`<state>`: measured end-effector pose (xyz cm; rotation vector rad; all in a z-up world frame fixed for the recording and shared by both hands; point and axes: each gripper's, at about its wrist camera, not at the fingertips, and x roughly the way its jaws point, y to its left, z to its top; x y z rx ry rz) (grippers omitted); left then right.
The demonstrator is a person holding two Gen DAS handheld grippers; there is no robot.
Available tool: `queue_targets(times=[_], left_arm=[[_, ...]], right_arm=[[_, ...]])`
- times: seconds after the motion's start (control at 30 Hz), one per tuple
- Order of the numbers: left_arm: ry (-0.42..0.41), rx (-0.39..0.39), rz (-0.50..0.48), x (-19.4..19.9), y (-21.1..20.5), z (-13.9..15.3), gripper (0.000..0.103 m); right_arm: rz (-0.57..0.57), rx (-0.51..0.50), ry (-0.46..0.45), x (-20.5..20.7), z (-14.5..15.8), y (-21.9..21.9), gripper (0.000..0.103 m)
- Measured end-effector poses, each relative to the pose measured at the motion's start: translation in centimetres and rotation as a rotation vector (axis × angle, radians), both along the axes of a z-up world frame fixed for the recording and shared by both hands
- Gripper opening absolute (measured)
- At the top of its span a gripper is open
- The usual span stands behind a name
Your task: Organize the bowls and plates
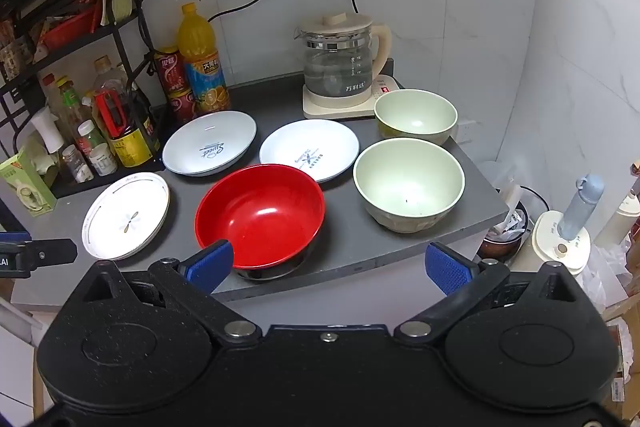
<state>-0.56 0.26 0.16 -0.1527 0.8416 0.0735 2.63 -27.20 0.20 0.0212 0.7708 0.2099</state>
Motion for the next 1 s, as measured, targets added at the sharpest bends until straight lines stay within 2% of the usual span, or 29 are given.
queue_targets(times=[1.0], left_arm=[[0.001,0.016,0.013,-1.4,0.0,0.5,0.102]], right_arm=[[0.025,0.010,0.012,-0.7,0.1,0.3,0.103]])
